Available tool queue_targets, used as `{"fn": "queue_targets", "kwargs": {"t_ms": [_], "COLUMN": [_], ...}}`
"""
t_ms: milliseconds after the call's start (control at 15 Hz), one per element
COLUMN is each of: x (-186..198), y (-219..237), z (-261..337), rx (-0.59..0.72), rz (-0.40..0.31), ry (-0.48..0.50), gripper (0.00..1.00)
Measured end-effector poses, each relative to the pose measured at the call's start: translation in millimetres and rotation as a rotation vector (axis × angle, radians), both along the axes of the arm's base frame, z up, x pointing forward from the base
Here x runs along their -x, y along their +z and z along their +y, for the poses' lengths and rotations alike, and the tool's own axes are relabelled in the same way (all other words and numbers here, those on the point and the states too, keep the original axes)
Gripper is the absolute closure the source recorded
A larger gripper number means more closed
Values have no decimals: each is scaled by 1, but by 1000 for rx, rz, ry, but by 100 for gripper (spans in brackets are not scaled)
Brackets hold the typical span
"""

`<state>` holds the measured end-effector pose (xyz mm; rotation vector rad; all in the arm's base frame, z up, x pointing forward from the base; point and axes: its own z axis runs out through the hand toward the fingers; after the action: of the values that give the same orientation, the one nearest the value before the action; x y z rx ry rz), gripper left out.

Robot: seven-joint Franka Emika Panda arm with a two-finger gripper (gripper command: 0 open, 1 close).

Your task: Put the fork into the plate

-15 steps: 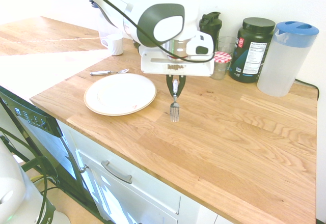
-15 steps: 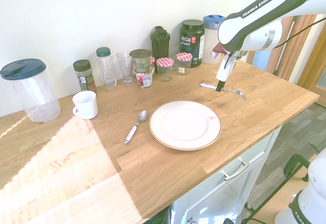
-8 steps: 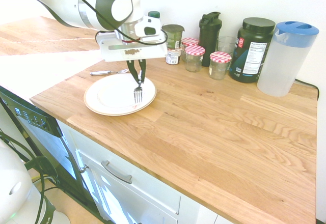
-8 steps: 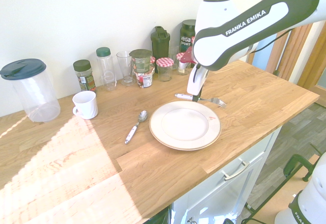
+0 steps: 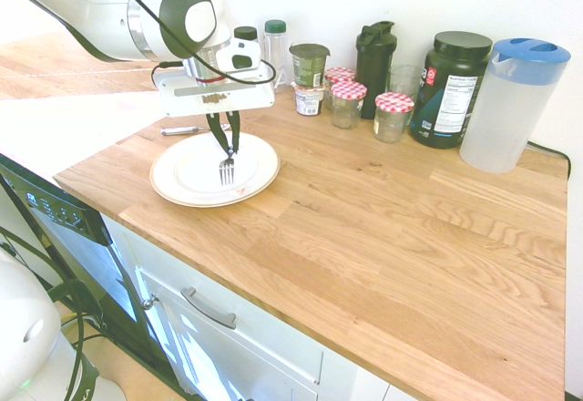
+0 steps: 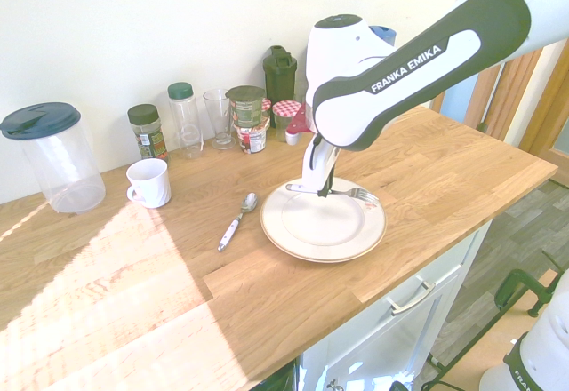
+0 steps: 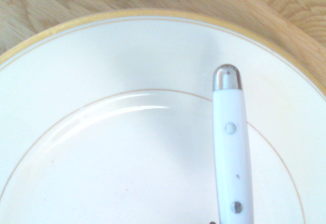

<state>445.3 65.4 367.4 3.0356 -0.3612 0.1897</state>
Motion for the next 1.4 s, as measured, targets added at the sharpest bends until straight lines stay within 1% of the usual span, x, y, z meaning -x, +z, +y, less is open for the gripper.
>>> {"fn": "queue_targets", "kwargs": {"t_ms": [467,733,800,1400], "x": [-12,-14,-14,-11], "y": [-14,-16,-16,-19], "z": [7,10,11,14], "rx": [-5,-1,4,14], "rz": [40,46,46,47], "ry": [32,44,50,68], "gripper": [100,100,0,0]}}
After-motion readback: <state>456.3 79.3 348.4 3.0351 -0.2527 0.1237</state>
